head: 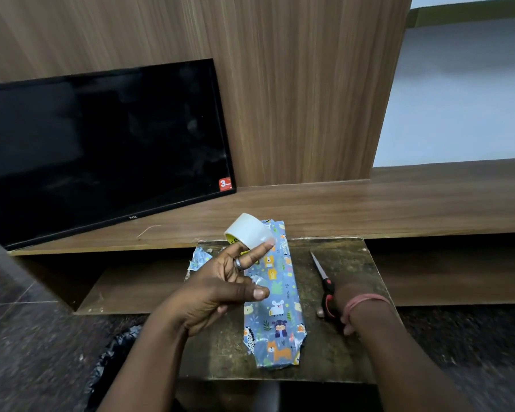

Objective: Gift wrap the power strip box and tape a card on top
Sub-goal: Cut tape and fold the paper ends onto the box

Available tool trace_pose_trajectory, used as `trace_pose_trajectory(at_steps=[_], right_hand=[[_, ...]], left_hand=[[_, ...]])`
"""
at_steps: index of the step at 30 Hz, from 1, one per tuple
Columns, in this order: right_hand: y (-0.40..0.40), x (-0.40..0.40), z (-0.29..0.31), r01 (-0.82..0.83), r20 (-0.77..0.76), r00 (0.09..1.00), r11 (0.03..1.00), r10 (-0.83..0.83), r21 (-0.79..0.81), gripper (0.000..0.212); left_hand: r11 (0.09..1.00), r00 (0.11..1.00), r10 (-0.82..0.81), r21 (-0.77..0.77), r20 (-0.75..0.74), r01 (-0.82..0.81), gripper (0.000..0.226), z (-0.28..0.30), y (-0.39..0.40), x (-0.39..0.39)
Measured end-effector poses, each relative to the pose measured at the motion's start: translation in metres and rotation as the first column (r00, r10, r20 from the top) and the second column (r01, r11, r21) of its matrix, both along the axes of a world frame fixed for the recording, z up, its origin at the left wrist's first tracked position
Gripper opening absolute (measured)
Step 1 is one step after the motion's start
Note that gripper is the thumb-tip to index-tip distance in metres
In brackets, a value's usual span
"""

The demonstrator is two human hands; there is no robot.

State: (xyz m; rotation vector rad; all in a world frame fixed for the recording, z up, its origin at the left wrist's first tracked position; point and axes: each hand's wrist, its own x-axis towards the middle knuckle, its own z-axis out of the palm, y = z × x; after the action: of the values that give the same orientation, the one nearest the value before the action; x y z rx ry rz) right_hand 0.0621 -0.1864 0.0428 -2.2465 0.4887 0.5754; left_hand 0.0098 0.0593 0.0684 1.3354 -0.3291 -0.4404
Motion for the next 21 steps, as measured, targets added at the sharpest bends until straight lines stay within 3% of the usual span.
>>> trace_pose_trajectory(at_steps=[4, 8, 10, 12, 13, 15, 18, 21], right_hand=[[0.001, -0.006, 0.005, -0.123, -0.109, 0.988, 0.988, 0.113, -0.089, 0.033], [0.0, -0.007, 0.016, -0.255, 0.051, 0.951, 0.866, 0.305, -0.43, 0.029], [0.0, -0.001, 0.018, -0.176, 0.209, 0.935, 0.887, 0.286, -0.427, 0.021], [0.005, 0.007, 0.014, -0.092, 0.415, 0.902, 0.992, 0.12, -0.088, 0.021], [0.011, 0.006, 0.017, -0.118, 0.474, 0.88, 0.982, 0.036, 0.145, 0.02], [0.023, 0.003, 0.027, -0.22, 0.542, 0.836, 0.856, -0.082, 0.468, 0.007], [0.03, 0.006, 0.027, -0.258, 0.532, 0.829, 0.725, -0.174, 0.639, 0.013], [0.027, 0.008, 0.02, -0.216, 0.419, 0.886, 0.624, -0.198, 0.751, 0.018]], left_hand=[[1.0, 1.0, 0.007, 0.011, -0.007, -0.007, 0.085, -0.002, 0.0, 0.005], [1.0, 1.0, -0.012, 0.027, -0.014, 0.012, 0.084, -0.001, -0.004, 0.005], [0.999, 1.0, -0.005, 0.047, -0.022, 0.006, 0.08, -0.001, -0.006, 0.003], [0.998, 1.0, -0.006, 0.058, -0.024, 0.008, 0.08, 0.0, -0.008, 0.003], [0.998, 1.0, -0.012, 0.058, -0.019, 0.013, 0.082, 0.0, -0.009, 0.004], [0.998, 1.0, -0.024, 0.06, -0.004, 0.024, 0.086, -0.003, -0.009, 0.006], [0.997, 0.999, -0.04, 0.071, 0.006, 0.039, 0.089, -0.005, -0.007, 0.008], [0.996, 1.0, -0.028, 0.087, 0.005, 0.027, 0.087, -0.006, -0.007, 0.008]])
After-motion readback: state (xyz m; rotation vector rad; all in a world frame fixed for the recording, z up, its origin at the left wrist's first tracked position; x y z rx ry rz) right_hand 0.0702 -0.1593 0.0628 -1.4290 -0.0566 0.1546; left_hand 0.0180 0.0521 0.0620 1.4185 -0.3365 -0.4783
